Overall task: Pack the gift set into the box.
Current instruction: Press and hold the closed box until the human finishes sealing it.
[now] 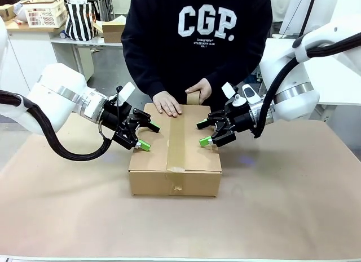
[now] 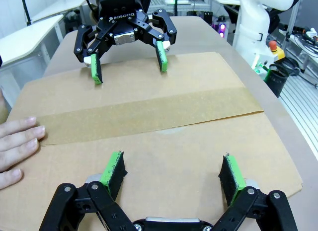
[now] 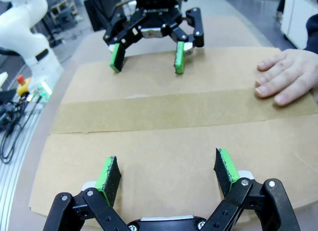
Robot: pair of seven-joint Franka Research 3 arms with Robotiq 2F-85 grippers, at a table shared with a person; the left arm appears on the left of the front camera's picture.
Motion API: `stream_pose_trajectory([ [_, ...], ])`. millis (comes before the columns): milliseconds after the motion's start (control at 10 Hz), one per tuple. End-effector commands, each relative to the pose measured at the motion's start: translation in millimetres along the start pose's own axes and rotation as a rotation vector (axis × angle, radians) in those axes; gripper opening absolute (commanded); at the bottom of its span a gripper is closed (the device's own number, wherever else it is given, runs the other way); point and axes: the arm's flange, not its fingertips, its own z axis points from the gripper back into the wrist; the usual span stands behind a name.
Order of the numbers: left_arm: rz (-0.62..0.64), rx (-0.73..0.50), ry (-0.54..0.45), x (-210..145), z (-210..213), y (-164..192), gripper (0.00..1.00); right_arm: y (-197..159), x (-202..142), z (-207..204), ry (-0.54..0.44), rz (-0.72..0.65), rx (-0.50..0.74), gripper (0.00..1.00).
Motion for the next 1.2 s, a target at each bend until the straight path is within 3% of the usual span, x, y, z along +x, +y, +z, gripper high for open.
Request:
stream_pose_trajectory([
  [0, 0.004, 0.000, 0.003, -2.0, -1.2, -1.4, 1.00, -0.1, -0.7, -0.8, 0.003, 0.000, -0.002, 1.00],
  [1100, 0.004, 0.000, 0.003, -2.0, -1.2, -1.4, 1.00, -0.1, -0.7, -0.8, 0.003, 0.000, -0.002, 1.00],
])
